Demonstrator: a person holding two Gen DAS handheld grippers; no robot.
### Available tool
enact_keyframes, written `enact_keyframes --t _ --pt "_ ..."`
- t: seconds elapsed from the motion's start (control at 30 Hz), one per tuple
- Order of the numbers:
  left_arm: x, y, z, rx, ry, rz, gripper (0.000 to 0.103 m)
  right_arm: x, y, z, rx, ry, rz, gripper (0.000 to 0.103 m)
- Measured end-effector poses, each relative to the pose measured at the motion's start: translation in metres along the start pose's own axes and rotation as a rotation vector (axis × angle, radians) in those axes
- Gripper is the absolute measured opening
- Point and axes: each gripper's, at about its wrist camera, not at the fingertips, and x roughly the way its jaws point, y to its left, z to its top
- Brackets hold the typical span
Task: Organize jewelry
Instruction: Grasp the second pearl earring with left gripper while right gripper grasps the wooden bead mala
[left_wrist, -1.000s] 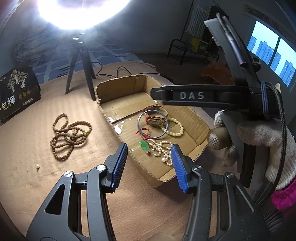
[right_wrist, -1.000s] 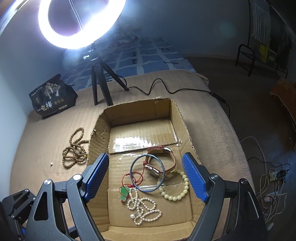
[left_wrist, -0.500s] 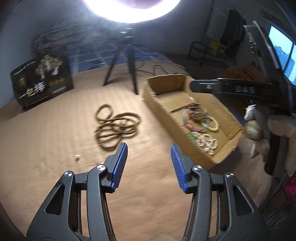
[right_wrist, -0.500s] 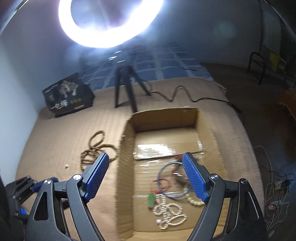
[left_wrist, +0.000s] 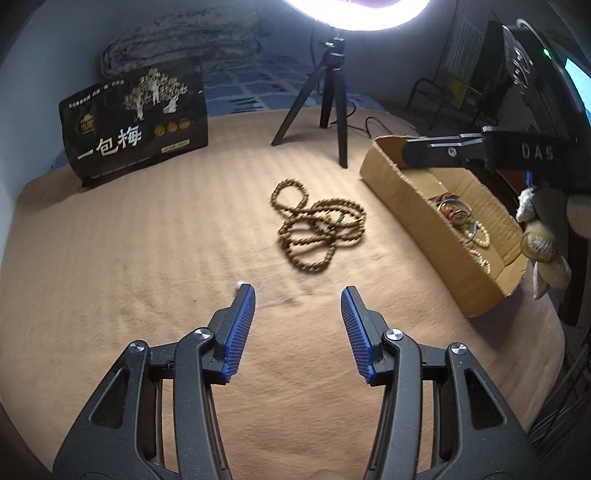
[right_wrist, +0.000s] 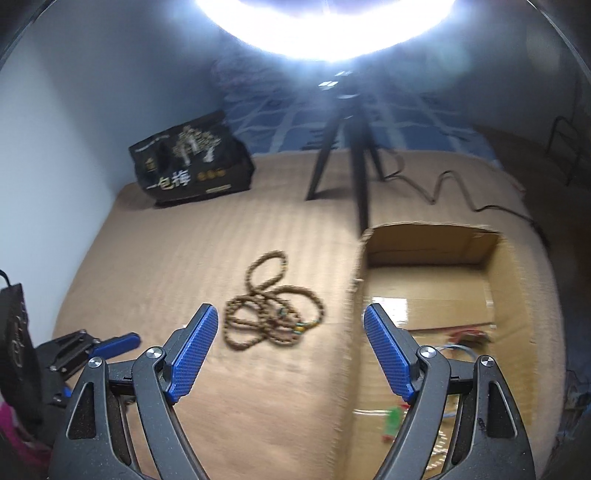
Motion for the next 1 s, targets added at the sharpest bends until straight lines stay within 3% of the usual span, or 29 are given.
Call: enact_keyframes --t 0.13,0.23,0.53,0.67,1.0 --pt "0.009 0.009 -0.002 -0.001 0.013 0.002 0.049 0.024 0.011 0.007 0.002 0.059 0.03 0.081" --pt "0.016 0.019 -0.002 -0.026 0.026 -0.003 0.039 0.043 0.017 0.01 -0.008 0.106 0.034 0.081" --pt "0.035 0.045 -0.007 -0.078 0.046 -0.026 0.035 0.091 0.017 0.016 0.062 0.203 0.055 0.081" --pt "0.043 0.048 -0.009 -0.072 0.054 -0.026 0.035 0.105 0.028 0.018 -0.003 0.219 -0.013 0.081" --pt "0.054 0.048 -0.009 -0.051 0.062 -0.019 0.034 0.108 0.037 0.023 -0.068 0.202 -0.053 0.081"
